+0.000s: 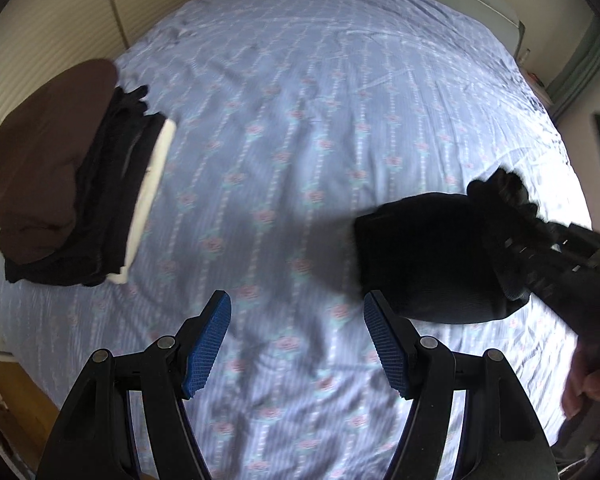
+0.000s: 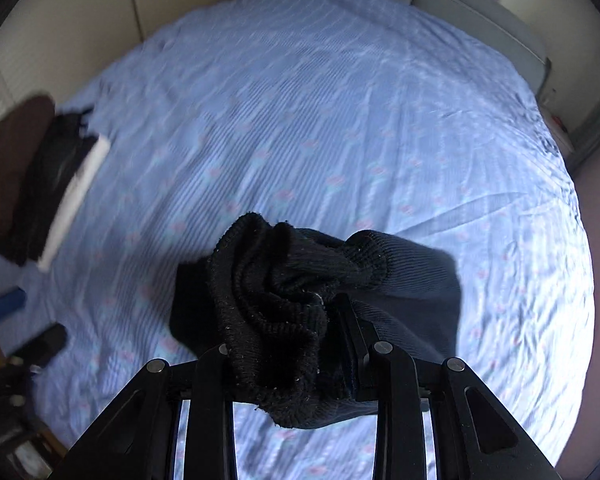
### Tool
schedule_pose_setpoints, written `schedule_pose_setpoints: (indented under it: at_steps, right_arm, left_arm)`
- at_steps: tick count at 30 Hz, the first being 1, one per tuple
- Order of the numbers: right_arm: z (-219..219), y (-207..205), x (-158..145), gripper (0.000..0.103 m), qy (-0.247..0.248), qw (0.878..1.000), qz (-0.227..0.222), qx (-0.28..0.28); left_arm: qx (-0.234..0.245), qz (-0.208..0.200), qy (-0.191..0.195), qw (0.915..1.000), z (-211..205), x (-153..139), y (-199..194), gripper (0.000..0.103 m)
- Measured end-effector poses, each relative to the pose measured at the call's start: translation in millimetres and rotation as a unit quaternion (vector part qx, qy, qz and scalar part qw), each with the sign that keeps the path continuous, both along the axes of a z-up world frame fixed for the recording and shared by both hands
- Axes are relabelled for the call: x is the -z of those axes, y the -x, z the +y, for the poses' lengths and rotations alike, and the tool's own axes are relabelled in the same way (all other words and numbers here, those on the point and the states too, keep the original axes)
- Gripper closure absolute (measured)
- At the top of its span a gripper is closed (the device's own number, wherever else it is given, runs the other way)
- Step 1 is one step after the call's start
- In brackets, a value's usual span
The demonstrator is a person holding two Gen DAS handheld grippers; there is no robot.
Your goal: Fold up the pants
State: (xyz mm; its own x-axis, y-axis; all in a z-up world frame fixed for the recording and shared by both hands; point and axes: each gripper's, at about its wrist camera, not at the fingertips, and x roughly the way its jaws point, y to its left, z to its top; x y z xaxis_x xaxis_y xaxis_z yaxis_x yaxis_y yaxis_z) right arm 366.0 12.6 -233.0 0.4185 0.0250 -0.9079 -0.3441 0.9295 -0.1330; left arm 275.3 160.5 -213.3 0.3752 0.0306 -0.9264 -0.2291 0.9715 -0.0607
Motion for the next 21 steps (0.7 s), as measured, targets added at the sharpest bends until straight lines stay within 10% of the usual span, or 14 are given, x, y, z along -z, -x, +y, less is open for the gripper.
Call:
schedule_pose_setpoints:
  at_steps: [6, 15, 21]
  right_arm:
    - [29, 8, 24, 0.041, 0.014, 0.999, 0.033, -0.018]
    - [43, 34, -2, 0.037, -0.117, 0.988, 0.089, -0.048]
    - [-33, 61, -52, 0.029, -0.167, 0.986, 0.017, 0.013]
  left_arm:
    - [-0.021, -0.001, -0.004, 0.9998, 27, 0, 12, 0.035]
    - [-0.045, -0.025, -0.022, 0.9985, 50, -21, 31, 0.033]
    - [-0.012, -0.038, -0.013, 0.9991, 29, -32, 35, 0.032]
